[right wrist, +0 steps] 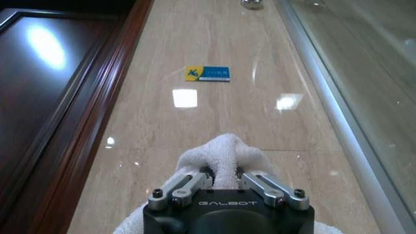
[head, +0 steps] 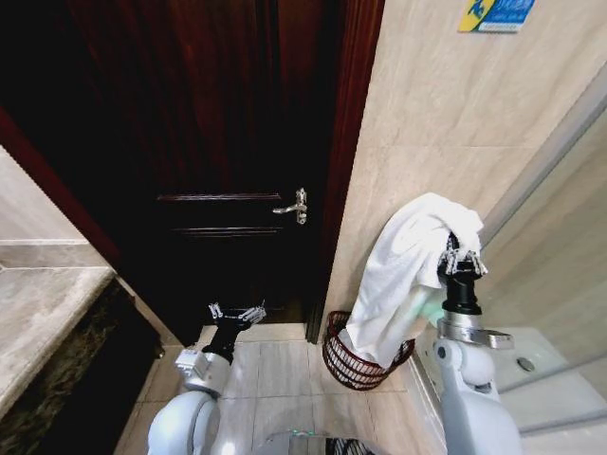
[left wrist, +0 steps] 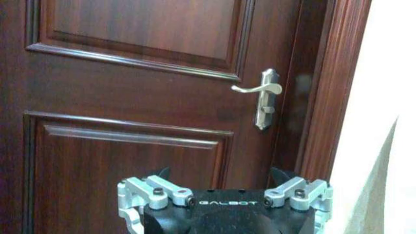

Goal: Discard the used towel into the hamper.

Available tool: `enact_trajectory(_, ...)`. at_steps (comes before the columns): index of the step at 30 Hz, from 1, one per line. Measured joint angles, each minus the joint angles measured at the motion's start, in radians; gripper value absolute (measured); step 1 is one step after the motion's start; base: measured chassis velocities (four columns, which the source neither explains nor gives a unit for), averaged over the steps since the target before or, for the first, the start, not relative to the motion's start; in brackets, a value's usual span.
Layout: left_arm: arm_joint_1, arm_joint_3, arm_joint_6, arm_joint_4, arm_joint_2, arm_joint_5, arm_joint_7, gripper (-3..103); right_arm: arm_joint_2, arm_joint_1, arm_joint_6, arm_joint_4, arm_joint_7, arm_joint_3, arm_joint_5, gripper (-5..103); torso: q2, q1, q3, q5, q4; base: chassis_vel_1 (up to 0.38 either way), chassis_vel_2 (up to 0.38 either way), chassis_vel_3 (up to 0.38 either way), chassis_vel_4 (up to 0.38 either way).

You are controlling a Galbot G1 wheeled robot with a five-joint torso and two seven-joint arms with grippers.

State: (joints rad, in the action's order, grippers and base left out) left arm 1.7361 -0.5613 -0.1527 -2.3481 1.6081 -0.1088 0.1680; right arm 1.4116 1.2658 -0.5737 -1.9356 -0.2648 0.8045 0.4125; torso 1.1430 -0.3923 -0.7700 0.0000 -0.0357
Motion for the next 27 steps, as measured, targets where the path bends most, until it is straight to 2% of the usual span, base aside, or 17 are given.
enact_trajectory(11,0.0,0.0,0.0,0.0,0.0,0.0,0.0,100,0.001,-0.002,0.0,0.022,-0.011,-0.008,0.003,13,0.0,0.0,0.0,-0.0001,0.0001,0.0,0.0,0.0,0.0)
enact_trajectory(27,0.0,0.0,0.0,0.0,0.0,0.0,0.0,100,0.02,-0.036,-0.068,0.237,-0.019,-0.045,0.011,13,0.0,0.0,0.0,-0.0001,0.0,0.0,0.0,0.0,0.0)
